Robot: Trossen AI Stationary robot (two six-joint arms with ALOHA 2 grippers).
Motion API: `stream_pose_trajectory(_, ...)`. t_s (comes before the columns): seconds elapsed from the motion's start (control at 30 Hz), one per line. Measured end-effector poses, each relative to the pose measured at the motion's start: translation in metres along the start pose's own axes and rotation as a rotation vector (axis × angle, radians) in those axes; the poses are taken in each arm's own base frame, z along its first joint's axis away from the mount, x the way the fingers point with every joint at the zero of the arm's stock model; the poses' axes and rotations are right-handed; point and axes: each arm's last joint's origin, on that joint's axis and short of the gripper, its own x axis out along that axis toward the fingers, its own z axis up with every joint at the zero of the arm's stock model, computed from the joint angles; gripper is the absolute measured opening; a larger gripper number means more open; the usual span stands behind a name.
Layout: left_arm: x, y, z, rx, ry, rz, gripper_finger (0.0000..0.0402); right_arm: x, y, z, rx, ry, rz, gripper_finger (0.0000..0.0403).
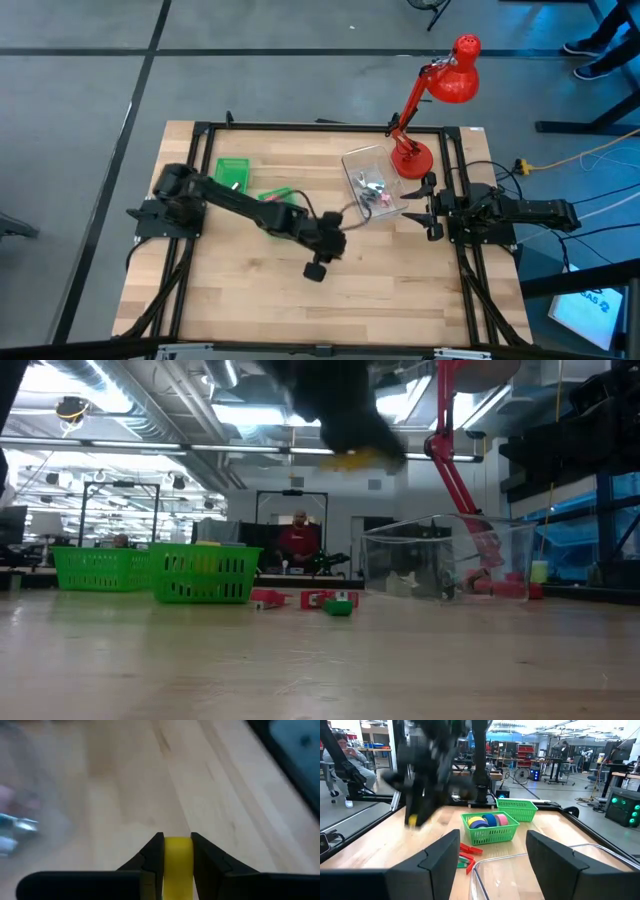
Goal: Pick and place Stapler, Stapler remover, tape
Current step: Put the yellow stapler into the left green bin
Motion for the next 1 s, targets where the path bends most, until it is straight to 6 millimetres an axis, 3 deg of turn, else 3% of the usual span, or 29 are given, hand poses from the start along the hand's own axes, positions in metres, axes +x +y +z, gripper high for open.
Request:
stream_pose_trajectory(0.17, -0.040, 0.011, 0.017, -0.072, -0.085, 0.145, 0.0065, 0.000, 0.000, 0.000, 0.000, 0.000, 0.000, 0.0232)
stream_pose_trajectory(0.43, -0.086, 0.031, 0.011, -0.261, -0.007, 0.378, 0.0065, 0.000, 0.000, 0.000, 0.000, 0.000, 0.000, 0.0232)
stream_pose_trajectory(0.67, -0.112, 0.052, -0.005, -0.383, 0.103, 0.562, 0.0065, 0.000, 0.000, 0.000, 0.000, 0.000, 0.000, 0.0232)
stream_pose_trajectory(1.0, -0.152, 0.087, -0.047, -0.676, 0.394, 0.782, 0.0065, 0.000, 0.000, 0.000, 0.000, 0.000, 0.000, 0.0232)
